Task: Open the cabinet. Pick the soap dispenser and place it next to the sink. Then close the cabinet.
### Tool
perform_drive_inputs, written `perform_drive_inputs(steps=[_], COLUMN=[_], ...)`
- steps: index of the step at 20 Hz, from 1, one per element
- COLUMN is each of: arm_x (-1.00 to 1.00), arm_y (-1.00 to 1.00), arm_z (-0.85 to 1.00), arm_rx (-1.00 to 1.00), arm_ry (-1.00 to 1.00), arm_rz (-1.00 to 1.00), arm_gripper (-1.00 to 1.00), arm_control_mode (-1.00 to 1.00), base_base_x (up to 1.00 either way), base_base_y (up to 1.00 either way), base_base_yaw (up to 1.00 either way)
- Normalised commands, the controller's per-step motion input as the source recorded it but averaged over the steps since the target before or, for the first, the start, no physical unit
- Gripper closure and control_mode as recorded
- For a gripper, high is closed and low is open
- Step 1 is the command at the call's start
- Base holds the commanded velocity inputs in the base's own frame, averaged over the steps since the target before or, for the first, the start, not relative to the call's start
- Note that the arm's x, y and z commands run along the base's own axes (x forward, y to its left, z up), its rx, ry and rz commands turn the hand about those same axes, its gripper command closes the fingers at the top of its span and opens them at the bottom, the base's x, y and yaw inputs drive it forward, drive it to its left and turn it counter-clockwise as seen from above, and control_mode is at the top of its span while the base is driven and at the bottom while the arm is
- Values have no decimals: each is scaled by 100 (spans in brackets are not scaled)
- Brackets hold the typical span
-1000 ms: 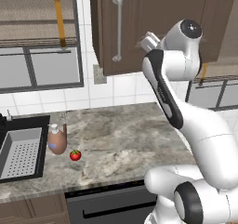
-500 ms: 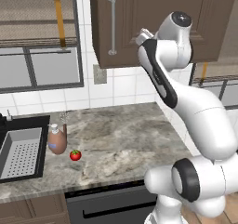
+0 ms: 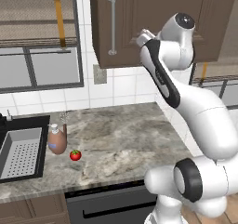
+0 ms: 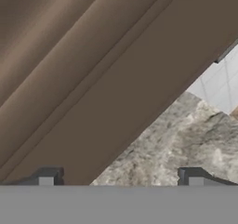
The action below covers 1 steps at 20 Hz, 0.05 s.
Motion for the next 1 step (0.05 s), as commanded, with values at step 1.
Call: perform_drive_inputs(steps=[1], arm_x=[29], arm_y=[0], arm_z=[-12], arm_rx=[0], arm_ry=[0], arm_rz=[0], arm_gripper=[-100], arm_control_mode=[-100], base_base_x=[0], base_base_y=[0], base_base_yaw=[0])
